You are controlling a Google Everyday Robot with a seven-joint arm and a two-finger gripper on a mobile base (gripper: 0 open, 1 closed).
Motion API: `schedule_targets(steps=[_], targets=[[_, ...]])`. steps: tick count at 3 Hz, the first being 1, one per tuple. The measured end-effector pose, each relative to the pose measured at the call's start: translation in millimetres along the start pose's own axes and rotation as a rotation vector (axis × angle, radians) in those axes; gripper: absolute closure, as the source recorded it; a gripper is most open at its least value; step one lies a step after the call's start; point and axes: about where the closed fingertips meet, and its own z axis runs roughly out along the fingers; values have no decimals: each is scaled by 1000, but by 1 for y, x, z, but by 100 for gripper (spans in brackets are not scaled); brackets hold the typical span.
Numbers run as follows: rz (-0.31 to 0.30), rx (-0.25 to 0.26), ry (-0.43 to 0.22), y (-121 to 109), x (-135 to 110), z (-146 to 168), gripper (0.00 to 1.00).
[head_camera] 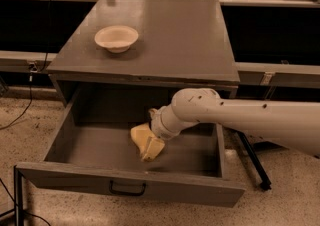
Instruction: Pick sponge from top drawer and place on counter
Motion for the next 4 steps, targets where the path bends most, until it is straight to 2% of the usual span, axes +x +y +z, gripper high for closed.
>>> schedule_targets(steps=[1, 2, 4], targets=[[-2, 35, -21, -7, 5, 13, 0], [-2, 34, -22, -7, 4, 13, 18], [-4, 28, -22, -5, 3, 15, 66]])
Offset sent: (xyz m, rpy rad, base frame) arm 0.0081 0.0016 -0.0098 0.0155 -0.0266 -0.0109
